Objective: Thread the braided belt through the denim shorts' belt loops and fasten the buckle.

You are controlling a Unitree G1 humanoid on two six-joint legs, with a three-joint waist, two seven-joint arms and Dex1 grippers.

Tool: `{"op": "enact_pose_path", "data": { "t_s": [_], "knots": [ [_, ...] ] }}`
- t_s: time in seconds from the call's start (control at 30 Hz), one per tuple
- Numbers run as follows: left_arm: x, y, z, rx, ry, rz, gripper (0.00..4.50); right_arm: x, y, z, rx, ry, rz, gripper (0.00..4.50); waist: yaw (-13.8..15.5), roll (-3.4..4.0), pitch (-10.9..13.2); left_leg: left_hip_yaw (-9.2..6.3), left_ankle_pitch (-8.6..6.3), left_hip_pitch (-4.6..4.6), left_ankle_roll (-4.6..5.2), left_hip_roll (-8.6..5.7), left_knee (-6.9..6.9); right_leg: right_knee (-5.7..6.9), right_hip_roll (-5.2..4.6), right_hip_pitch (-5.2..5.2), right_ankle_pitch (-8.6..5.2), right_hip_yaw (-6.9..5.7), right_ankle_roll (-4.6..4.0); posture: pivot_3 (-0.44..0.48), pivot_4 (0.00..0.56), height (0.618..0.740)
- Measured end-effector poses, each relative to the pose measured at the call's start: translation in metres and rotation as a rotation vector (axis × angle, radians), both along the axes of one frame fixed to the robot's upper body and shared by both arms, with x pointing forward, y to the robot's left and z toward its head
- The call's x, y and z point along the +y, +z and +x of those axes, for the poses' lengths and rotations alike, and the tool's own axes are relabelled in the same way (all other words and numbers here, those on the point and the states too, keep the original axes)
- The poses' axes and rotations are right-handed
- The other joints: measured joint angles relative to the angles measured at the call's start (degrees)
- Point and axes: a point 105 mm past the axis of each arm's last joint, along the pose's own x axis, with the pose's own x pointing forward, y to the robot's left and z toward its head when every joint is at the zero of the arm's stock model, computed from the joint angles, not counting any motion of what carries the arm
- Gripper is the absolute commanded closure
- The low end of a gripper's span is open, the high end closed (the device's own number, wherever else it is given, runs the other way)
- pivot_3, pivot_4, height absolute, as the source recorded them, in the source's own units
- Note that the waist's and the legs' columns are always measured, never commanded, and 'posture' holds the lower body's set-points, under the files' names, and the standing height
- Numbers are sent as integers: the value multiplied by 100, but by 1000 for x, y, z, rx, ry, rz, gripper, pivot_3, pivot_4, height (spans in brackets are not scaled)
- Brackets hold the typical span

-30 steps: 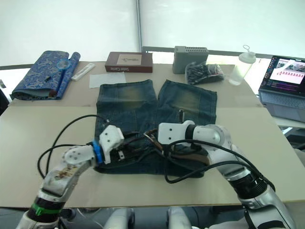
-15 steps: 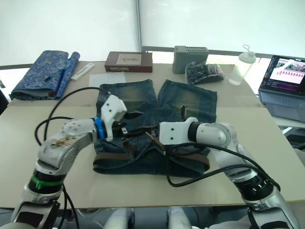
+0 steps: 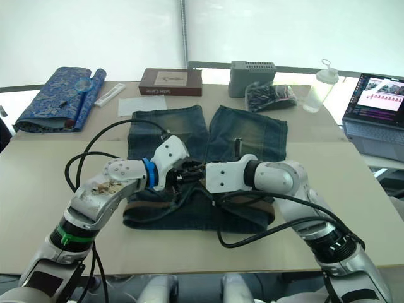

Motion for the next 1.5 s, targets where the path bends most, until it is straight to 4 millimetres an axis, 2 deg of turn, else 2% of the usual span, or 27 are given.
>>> {"op": "enact_pose_path", "data": {
  "t_s": [0.07, 0.1, 0.27, 0.4, 0.5, 0.6, 0.63, 0.87, 0.97, 1.07, 1.27, 1.4, 1.5],
  "knots": [
    [0, 0, 1, -4, 11, -1, 4356, 2, 0, 0, 2, 4, 10, 4500, 0, 0, 0, 0, 0, 0, 0, 0, 0, 1, 0, 0, 0, 0, 0, 0, 150, 718],
    [-1, -1, 1, -1, 10, -3, 4496, 2, 0, 0, 12, -2, 15, 4130, 6, 0, 0, -1, 0, 0, 0, 0, 0, 1, 0, -1, 0, 0, 0, 0, 150, 718],
    [5, -10, 8, 49, 78, -46, 4500, -1, -3, -9, 167, -34, 116, 2461, 16, 0, 0, -3, 0, -1, 0, 0, 0, 1, 0, 1, 0, -1, 1, 0, 150, 718],
    [9, -10, 11, 70, 118, -93, 4500, -13, -12, -7, 305, -132, 172, 2461, 21, 0, 0, -3, 0, 2, 0, 0, 2, 2, -1, 3, 2, -1, 0, 0, 150, 718],
    [9, -14, 11, 105, 137, -134, 4500, -15, -23, -7, 440, -193, 264, 3332, 9, 0, 0, -7, 0, 7, 0, 0, 2, 6, 1, 5, 3, -1, -2, 0, 150, 718],
    [8, -21, 8, 136, 145, -158, 4500, -6, -35, -10, 539, -213, 317, 4350, -1, 1, 0, -9, 0, 5, 0, 0, 2, 12, 2, 0, 1, -1, -5, 0, 150, 718],
    [8, -21, 8, 145, 144, -172, 4500, -3, -37, -9, 549, -218, 332, 4453, 1, 1, 0, -10, 0, 6, 0, 0, 2, 12, 2, 2, 1, -1, -5, 0, 150, 718],
    [-1, -30, 1, 223, 135, -277, 4500, 12, -63, -14, 604, -209, 291, 4453, 16, 0, 0, -9, 0, 5, 0, -2, 2, 5, 0, 5, 2, -1, -3, 0, 150, 718],
    [-6, -23, 1, 243, 134, -366, 4500, 15, -75, -14, 644, -194, 264, 4453, 14, 0, 0, -10, 0, 7, 1, -2, 2, 6, 1, 7, 3, -1, -1, 0, 150, 718],
    [-6, -7, 9, 241, 164, -479, 4500, 14, -83, -15, 670, -162, 219, 4453, 2, 0, 0, -14, 0, 12, 1, -2, 2, 7, 4, 9, 4, -2, -2, 0, 150, 718],
    [18, 25, 31, 206, 286, -676, 4500, 16, -85, -15, 709, -139, 220, 4453, 0, 0, 0, -26, 0, 8, 1, -4, 2, 4, 8, 10, 5, -4, -2, 0, 150, 718],
    [52, 43, 41, 211, 403, -868, 4500, 17, -86, -16, 718, -133, 216, 4453, -9, 0, 0, -27, 0, 10, 1, -4, 2, 4, 8, 11, 5, -5, -1, 0, 150, 718],
    [75, 44, 41, 276, 470, -984, 4500, 18, -87, -17, 722, -127, 215, 4453, -5, -1, 0, -29, 0, 8, 1, -4, 2, 3, 7, 13, 5, -7, 0, 0, 150, 718]
  ]
}}
